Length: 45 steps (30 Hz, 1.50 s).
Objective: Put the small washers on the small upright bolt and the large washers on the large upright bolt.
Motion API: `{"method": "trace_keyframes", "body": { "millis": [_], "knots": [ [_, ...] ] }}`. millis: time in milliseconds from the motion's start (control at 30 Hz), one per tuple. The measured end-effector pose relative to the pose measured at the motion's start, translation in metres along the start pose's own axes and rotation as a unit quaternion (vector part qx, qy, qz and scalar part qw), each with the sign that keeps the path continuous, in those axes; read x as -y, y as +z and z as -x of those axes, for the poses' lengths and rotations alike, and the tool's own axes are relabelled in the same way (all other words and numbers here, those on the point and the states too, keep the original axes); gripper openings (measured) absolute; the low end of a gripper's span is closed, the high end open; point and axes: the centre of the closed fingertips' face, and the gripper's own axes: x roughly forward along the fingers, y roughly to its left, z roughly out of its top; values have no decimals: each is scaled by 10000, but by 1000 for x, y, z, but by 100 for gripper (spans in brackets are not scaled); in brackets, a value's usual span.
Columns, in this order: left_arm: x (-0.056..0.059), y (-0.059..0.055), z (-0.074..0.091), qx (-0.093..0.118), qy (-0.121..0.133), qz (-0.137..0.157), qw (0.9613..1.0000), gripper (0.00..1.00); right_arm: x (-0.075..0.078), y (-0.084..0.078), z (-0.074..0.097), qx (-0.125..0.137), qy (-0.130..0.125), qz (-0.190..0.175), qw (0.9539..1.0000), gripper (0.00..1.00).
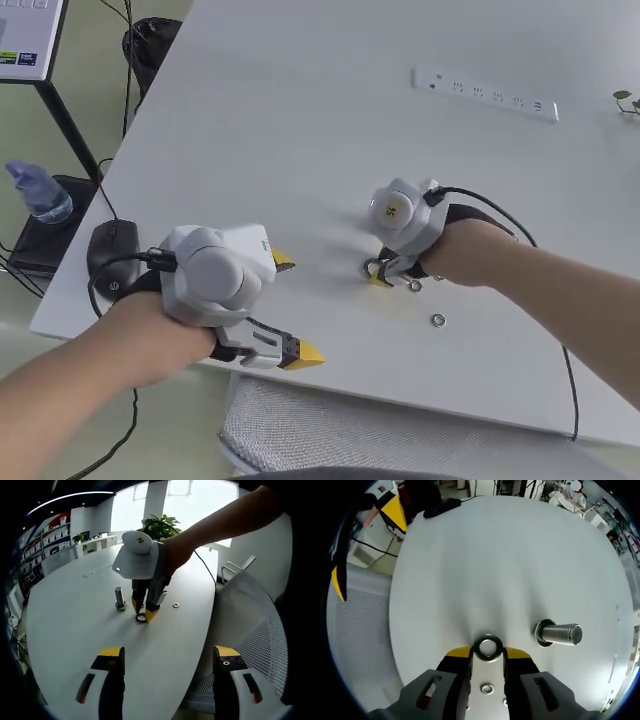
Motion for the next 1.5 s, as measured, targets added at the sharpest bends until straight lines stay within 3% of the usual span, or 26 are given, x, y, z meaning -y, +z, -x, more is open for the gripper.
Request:
{"method": "trace_keyframes", "body": {
  "millis": [367, 667, 967, 1500],
  "knots": [
    [0, -1, 0, 25, 9, 44, 10000, 70, 0, 0, -1, -408, -59, 108, 9991, 21],
    [3, 2, 1, 4, -3, 6, 10000, 69, 0, -2, 1, -217, -7, 24, 9998, 20],
    [-1, 1, 2, -53, 36, -15, 10000, 69, 0, -3, 2, -217, 48, -15, 9998, 21],
    [-9, 3, 9, 41, 230, 59, 9997, 69, -7, -6, 30, -25, 183, -205, 9996, 21]
  ]
}}
